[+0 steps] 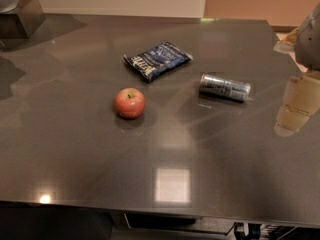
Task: Pick apple
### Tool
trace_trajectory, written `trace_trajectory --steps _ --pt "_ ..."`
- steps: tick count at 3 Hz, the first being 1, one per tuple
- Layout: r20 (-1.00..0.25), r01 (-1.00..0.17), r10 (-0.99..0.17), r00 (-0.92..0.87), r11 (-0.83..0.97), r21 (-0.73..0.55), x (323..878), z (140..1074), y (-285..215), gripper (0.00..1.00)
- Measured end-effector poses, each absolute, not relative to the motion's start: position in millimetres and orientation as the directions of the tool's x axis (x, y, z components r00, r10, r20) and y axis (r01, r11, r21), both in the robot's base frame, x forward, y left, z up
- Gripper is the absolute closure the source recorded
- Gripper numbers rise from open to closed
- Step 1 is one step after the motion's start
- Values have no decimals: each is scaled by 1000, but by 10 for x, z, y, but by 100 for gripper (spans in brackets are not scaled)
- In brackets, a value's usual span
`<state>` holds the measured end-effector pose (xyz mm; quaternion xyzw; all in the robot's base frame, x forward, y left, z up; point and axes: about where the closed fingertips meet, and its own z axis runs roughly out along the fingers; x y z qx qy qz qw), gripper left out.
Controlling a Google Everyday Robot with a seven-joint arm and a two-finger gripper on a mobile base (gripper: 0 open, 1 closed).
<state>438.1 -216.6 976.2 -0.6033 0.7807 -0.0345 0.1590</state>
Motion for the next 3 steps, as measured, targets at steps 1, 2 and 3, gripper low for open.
trace_trajectory --steps 1,2,3 --pt "-207 -931 -953 -221 270 -246 4382 9763 -2166 0" --pt "-218 -931 -951 -219 271 -244 4428 9782 -2116 0" --pt "-247 -935 -948 -203 262 -240 4590 9805 -1945 0"
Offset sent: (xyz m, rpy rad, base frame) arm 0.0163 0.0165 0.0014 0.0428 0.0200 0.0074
